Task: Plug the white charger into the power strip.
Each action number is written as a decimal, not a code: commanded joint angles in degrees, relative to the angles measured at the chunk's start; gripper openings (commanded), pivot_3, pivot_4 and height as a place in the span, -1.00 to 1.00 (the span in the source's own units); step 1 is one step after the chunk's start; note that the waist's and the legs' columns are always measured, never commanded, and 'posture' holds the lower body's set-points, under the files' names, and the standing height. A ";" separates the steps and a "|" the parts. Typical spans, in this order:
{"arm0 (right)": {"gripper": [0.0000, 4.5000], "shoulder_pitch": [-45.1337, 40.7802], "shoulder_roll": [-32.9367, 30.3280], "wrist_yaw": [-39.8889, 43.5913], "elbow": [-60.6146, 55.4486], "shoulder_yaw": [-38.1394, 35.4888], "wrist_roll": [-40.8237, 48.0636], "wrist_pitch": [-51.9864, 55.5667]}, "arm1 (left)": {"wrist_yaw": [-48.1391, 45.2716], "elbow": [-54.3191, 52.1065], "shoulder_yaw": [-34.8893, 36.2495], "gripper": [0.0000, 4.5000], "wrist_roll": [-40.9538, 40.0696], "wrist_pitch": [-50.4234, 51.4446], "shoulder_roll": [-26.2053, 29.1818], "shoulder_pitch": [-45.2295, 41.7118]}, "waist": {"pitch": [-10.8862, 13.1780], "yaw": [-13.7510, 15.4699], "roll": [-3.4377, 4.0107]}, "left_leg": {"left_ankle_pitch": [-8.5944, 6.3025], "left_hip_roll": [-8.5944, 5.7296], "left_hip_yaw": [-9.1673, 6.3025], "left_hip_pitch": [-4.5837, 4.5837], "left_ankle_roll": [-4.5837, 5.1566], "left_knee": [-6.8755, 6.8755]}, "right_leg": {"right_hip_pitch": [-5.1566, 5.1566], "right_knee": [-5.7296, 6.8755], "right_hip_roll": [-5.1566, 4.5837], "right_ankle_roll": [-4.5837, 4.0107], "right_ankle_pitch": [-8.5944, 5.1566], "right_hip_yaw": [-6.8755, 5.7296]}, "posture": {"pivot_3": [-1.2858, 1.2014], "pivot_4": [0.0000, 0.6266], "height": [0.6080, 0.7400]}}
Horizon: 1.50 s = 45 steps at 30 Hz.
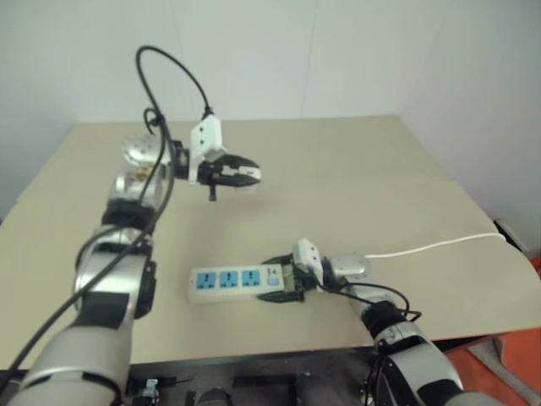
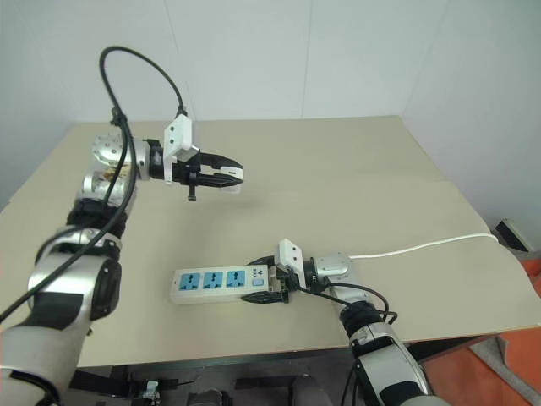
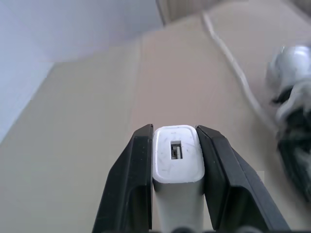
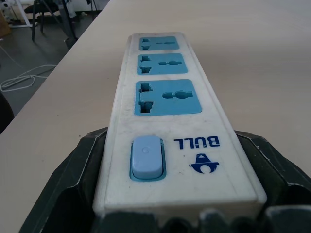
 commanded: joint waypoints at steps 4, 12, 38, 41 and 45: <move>0.52 0.75 1.08 0.44 -0.16 0.92 -0.39 -1.08 | -2.64 -23.67 3.49 -0.54 -16.13 18.45 1.26 13.58 | -0.01 0.06 0.01 | 0.00 0.00 -0.05 0.13 0.00 0.01 | 0.21 -0.06 0.00 -0.01 0.00 -0.01 | 0.03 -0.52 1.00; 0.52 1.37 0.89 -0.14 -0.77 0.93 -0.66 -0.87 | 1.06 -32.31 1.94 -0.54 -17.88 18.86 0.65 26.81 | -0.01 0.24 0.01 | 0.00 0.00 -0.10 0.57 0.00 0.04 | 0.74 -0.17 0.00 0.00 -0.01 -0.07 | 0.03 -0.52 1.00; 0.52 1.57 0.54 -0.35 -1.22 1.04 -0.62 0.26 | -0.09 -34.46 -3.83 -0.54 -15.61 6.90 1.01 36.64 | -0.01 0.28 0.01 | -0.01 0.00 -0.09 0.56 0.00 0.03 | 0.76 -0.25 0.00 -0.01 -0.03 -0.07 | 0.03 -0.52 1.00; 0.52 1.59 0.51 -0.38 -1.31 1.03 -0.61 0.34 | 0.17 -34.19 -4.01 -0.54 -15.49 5.95 0.87 37.07 | -0.01 0.28 0.01 | -0.01 0.00 -0.09 0.56 0.00 0.03 | 0.76 -0.26 0.00 -0.01 -0.03 -0.07 | 0.03 -0.52 1.00; 0.52 1.57 0.46 -0.40 -1.30 1.02 -0.62 0.36 | 0.66 -34.18 -4.32 -0.54 -15.15 4.85 0.71 37.71 | -0.01 0.29 0.01 | -0.01 0.00 -0.09 0.55 0.00 0.03 | 0.76 -0.26 0.00 -0.01 -0.03 -0.07 | 0.03 -0.52 1.00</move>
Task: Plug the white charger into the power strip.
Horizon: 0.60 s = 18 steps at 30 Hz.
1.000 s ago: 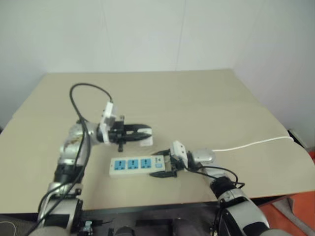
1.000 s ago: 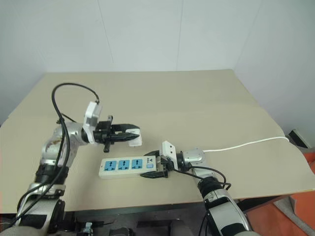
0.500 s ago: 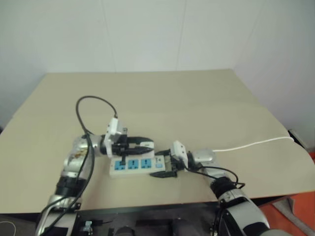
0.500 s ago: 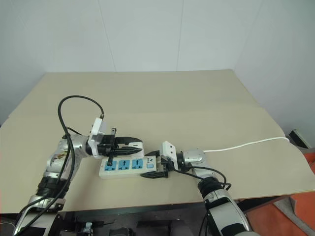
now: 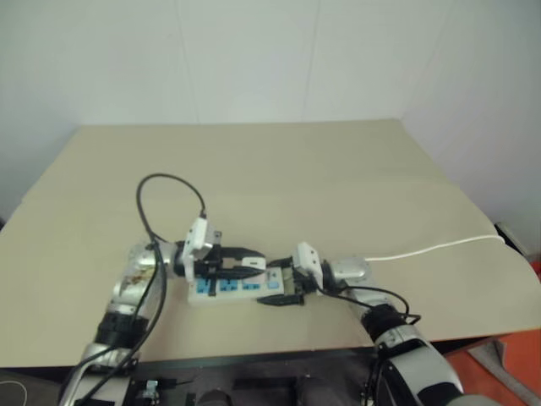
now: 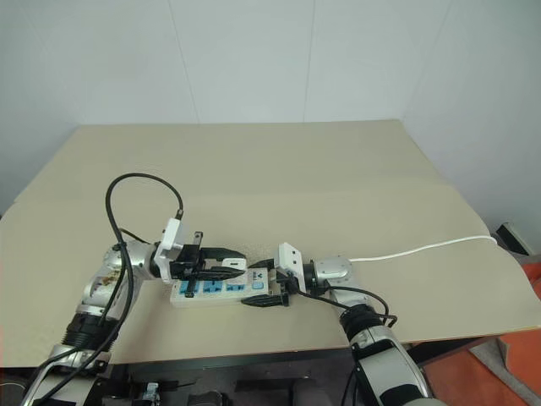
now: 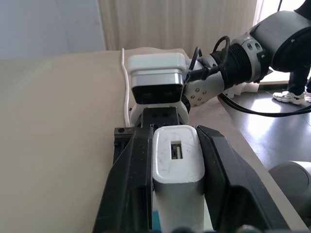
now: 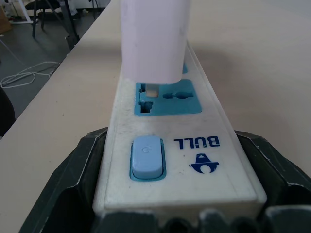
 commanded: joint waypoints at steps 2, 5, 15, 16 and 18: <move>0.52 0.72 0.48 -0.08 -0.97 0.72 -0.13 0.57 | 0.42 -1.04 -0.20 -0.54 0.24 -1.76 0.22 0.46 | 0.00 -0.01 0.00 | 0.00 0.00 0.00 0.00 0.00 0.00 | 0.00 0.00 0.00 0.00 0.00 0.00 | 0.03 -0.52 1.00; 0.52 0.74 0.51 -0.06 -1.01 0.71 -0.06 0.69 | 0.57 -1.11 -0.29 -0.54 0.40 -1.93 0.22 0.88 | 0.00 -0.02 0.00 | 0.00 0.00 0.00 0.00 0.00 0.00 | 0.00 -0.01 0.00 0.00 -0.01 0.00 | 0.03 -0.52 1.00; 0.52 0.68 0.61 -0.14 -0.92 0.76 -0.03 0.85 | -0.54 1.40 -1.20 -0.54 2.49 -5.58 1.08 1.80 | 0.00 -0.01 0.00 | 0.00 0.00 0.00 0.02 0.00 -0.01 | 0.01 -0.02 0.00 0.00 -0.01 0.00 | 0.03 -0.52 1.00; 0.52 0.68 0.61 -0.16 -0.91 0.77 -0.05 0.85 | -0.59 1.76 -1.27 -0.54 2.59 -5.79 1.17 1.74 | -0.01 -0.01 0.01 | 0.00 0.00 0.00 0.02 0.00 -0.01 | 0.01 -0.02 0.00 0.00 -0.01 0.00 | 0.03 -0.52 1.00; 0.52 0.67 0.59 -0.18 -0.93 0.78 -0.06 0.90 | -0.61 2.13 -1.29 -0.54 2.56 -5.91 1.32 1.67 | -0.02 0.00 0.01 | 0.00 0.00 0.00 0.04 0.00 -0.01 | 0.03 -0.02 0.00 0.00 -0.01 0.00 | 0.03 -0.52 1.00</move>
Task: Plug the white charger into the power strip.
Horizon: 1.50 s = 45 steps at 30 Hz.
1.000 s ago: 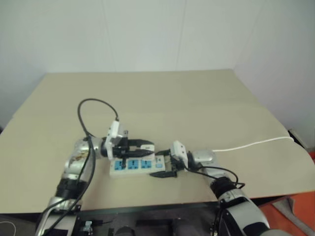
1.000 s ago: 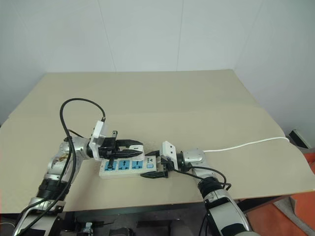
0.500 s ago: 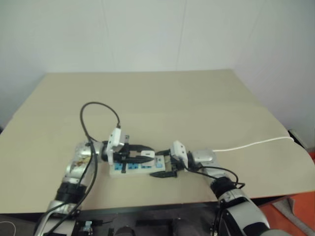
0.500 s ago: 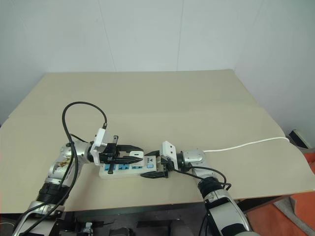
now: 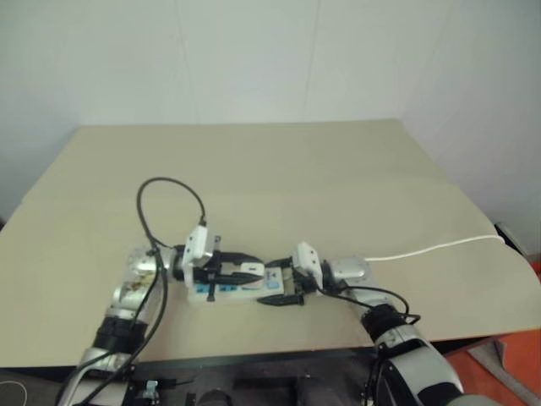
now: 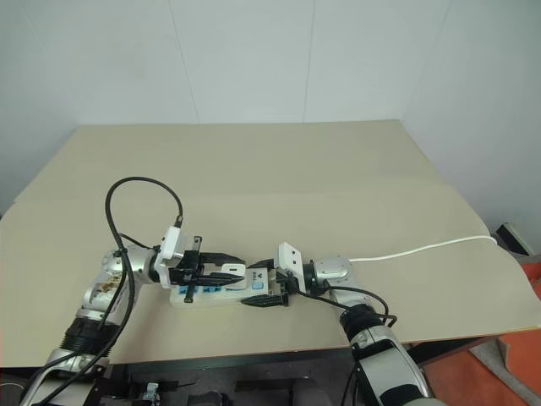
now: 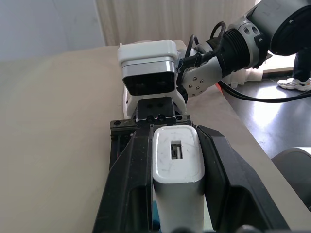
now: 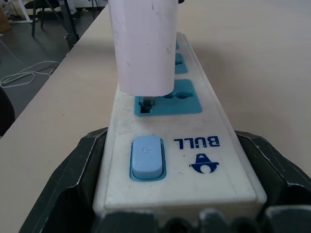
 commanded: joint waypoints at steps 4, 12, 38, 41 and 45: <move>0.52 0.65 0.60 0.10 -0.76 0.71 -0.04 0.64 | -0.30 1.22 -0.85 -0.54 0.99 -0.51 1.14 0.58 | -0.01 0.00 0.01 | 0.00 0.00 0.00 0.02 0.00 0.00 | 0.01 0.00 0.00 0.00 0.00 0.00 | 0.03 -0.52 1.00; 0.52 0.53 0.69 0.01 -0.64 0.81 -0.13 0.57 | -0.49 1.67 -1.34 -0.54 0.95 -0.50 2.10 1.01 | -0.01 -0.06 0.01 | 0.00 0.01 0.00 0.02 0.00 -0.03 | -0.01 -0.01 0.01 -0.01 -0.01 0.01 | 0.03 -0.52 1.00; 0.52 0.48 0.63 0.10 -0.80 1.04 -0.03 0.73 | 4.74 8.46 -3.33 -0.54 4.20 -2.44 1.25 4.66 | -0.27 0.07 0.36 | -0.01 0.00 0.02 0.77 0.00 -0.31 | 0.72 -0.24 0.01 0.37 -0.31 0.02 | 0.03 -0.52 1.00; 0.52 0.50 0.62 0.07 -0.83 1.05 -0.08 0.73 | 4.62 8.36 -3.64 -0.54 4.33 -2.19 1.42 4.64 | -0.30 0.09 0.40 | -0.01 0.00 0.02 0.78 0.00 -0.31 | 0.74 -0.25 0.01 0.37 -0.31 0.02 | 0.03 -0.52 1.00; 0.52 0.57 0.57 0.05 -0.89 1.03 -0.11 0.77 | 4.38 7.75 -3.97 -0.29 4.22 -1.36 1.76 4.55 | -0.34 0.09 0.46 | -0.01 0.00 0.02 0.78 0.00 -0.33 | 0.75 -0.28 0.00 0.38 -0.31 0.02 | 0.03 -0.52 1.00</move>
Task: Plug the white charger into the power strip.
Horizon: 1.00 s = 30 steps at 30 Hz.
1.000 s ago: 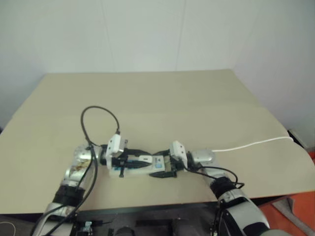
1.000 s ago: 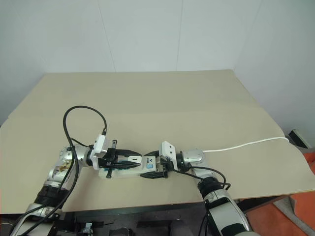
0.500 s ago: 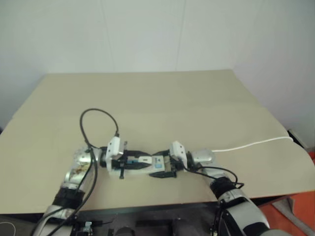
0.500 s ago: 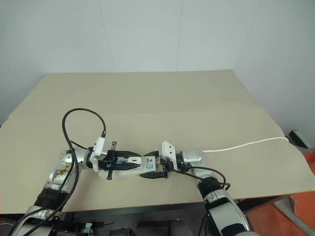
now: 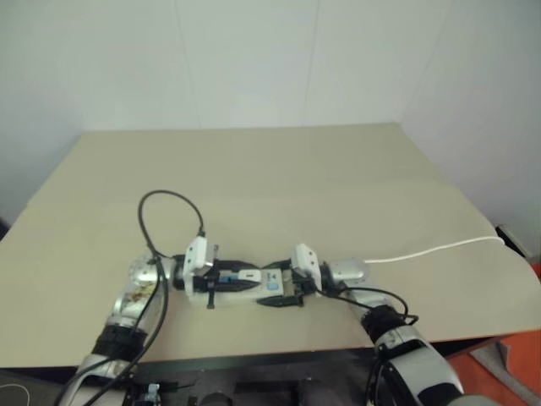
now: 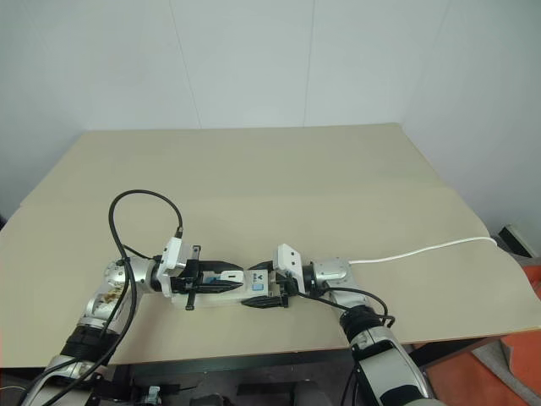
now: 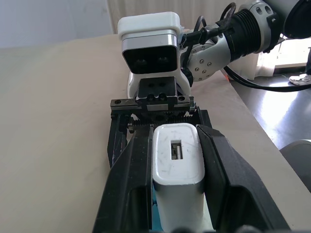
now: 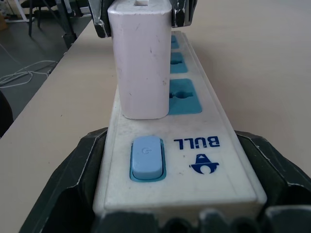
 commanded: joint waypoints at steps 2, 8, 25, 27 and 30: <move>0.52 0.28 0.58 1.09 -1.16 0.57 0.38 -0.12 | 0.89 3.72 -1.93 -0.13 3.66 3.08 1.61 1.53 | -0.01 -0.19 0.05 | 0.00 0.00 0.00 0.01 0.00 -0.01 | 0.00 -0.01 0.00 0.00 0.00 0.00 | 0.03 -0.52 1.00; 0.52 0.38 0.90 1.06 -1.46 0.55 0.55 0.08 | -0.28 -1.02 -0.58 0.72 1.51 5.10 3.32 -0.66 | -0.01 -0.16 0.05 | 0.00 0.00 0.00 -0.02 0.00 -0.09 | -0.08 -0.03 0.02 -0.02 -0.02 0.00 | 0.03 -0.52 1.00; 0.84 1.14 0.33 1.86 -4.10 0.54 1.19 3.74 | -8.52 -5.74 11.43 1.00 -7.93 13.66 19.02 -11.67 | 0.08 -0.14 -0.05 | 0.00 0.02 0.01 -0.39 0.00 -0.15 | -0.57 0.02 0.04 -0.03 -0.03 0.02 | 0.03 -0.52 1.00; 0.98 1.31 -0.26 1.55 -4.96 0.42 1.11 4.36 | -8.60 -5.18 11.85 1.00 -7.61 13.21 19.24 -11.76 | 0.08 -0.13 -0.05 | 0.00 0.02 0.01 -0.57 0.00 -0.15 | -0.73 0.02 0.04 -0.04 -0.03 0.02 | 0.03 -0.52 1.00; 0.98 2.03 -2.49 1.90 -8.75 0.20 1.44 6.49 | -8.25 -5.07 12.41 1.00 -7.52 12.27 19.34 -11.17 | 0.09 0.06 -0.03 | 0.00 0.02 -0.01 -0.78 0.00 -0.11 | -0.86 0.01 0.04 -0.05 -0.02 0.00 | 0.03 -0.52 1.00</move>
